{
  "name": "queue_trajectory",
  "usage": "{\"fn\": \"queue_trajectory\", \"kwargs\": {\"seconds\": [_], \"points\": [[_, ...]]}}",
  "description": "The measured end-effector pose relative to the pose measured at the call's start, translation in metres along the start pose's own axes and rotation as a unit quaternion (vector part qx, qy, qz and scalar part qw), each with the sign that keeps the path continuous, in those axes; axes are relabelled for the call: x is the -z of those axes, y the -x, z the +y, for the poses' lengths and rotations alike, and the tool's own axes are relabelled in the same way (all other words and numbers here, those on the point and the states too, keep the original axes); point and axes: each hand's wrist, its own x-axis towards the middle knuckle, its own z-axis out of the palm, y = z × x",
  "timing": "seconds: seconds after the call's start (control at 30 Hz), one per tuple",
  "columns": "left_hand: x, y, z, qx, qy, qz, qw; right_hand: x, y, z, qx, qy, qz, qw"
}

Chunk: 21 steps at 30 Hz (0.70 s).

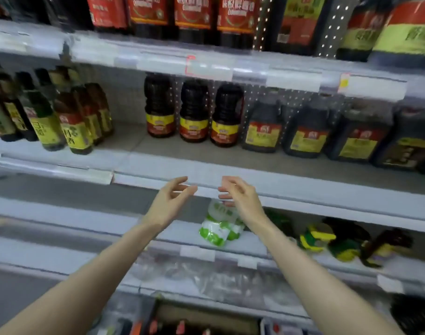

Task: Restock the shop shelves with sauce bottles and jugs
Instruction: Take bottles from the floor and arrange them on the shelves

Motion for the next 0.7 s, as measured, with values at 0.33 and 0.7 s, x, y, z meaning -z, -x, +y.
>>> {"fn": "queue_trajectory", "kwargs": {"seconds": [0.33, 0.7], "points": [[-0.054, 0.027, -0.171, 0.153, -0.009, -0.018, 0.988, -0.012, 0.024, 0.189, -0.131, -0.021, 0.006, 0.991], [-0.125, 0.092, -0.416, 0.337, 0.007, -0.05, 0.94, -0.034, 0.091, 0.442, -0.307, 0.0, 0.04, 0.951]]}}
